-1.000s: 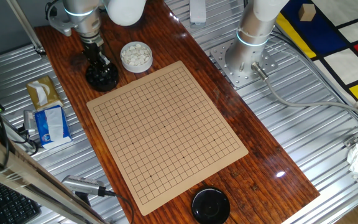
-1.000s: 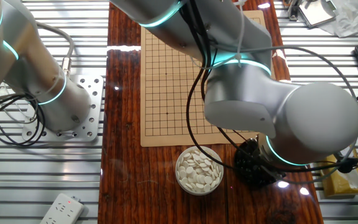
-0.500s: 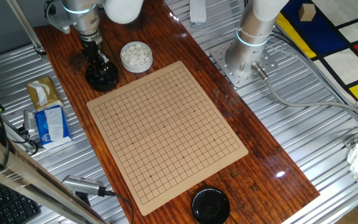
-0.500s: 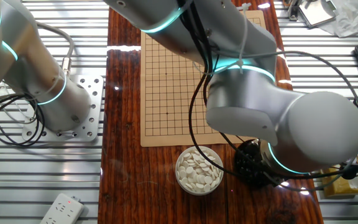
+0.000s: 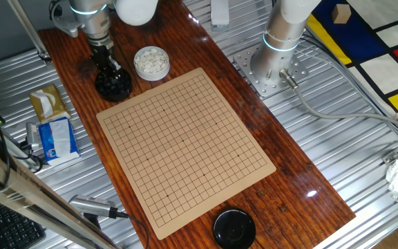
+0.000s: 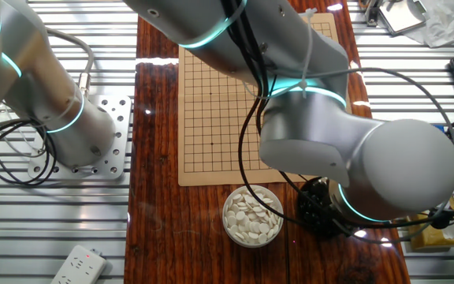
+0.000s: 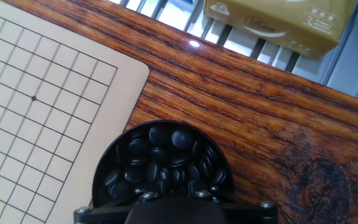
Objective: Play the first move as black on the 3-4 point in the upper right corner of the Go board
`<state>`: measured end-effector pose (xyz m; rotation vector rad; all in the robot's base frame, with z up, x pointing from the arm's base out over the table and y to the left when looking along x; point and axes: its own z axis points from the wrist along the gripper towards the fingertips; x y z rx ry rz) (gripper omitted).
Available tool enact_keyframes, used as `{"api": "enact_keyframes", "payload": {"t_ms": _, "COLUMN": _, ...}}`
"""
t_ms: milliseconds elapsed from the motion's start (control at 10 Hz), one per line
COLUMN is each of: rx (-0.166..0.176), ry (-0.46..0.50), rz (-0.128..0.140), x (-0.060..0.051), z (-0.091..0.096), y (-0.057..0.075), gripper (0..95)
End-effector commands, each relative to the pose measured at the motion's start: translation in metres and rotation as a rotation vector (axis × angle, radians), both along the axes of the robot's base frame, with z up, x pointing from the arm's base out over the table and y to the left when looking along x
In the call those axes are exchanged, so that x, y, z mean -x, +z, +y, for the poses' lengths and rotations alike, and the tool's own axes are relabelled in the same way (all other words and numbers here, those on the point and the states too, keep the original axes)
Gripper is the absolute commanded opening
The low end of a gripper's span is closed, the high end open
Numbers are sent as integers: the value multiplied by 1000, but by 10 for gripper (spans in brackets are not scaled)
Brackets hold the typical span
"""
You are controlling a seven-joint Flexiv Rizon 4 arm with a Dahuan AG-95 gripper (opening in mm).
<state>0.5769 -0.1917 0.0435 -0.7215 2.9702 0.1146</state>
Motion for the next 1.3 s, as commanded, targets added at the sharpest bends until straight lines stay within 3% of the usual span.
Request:
{"api": "enact_keyframes", "payload": {"t_ms": 100, "rx": 1, "ry": 1, "rz": -3, "x": 0, "z": 0, "y": -2, "gripper": 190}}
{"api": "enact_keyframes", "payload": {"t_ms": 1300, "rx": 0, "ry": 0, "rz": -13, "x": -1, "z": 0, "y": -4, "gripper": 190}}
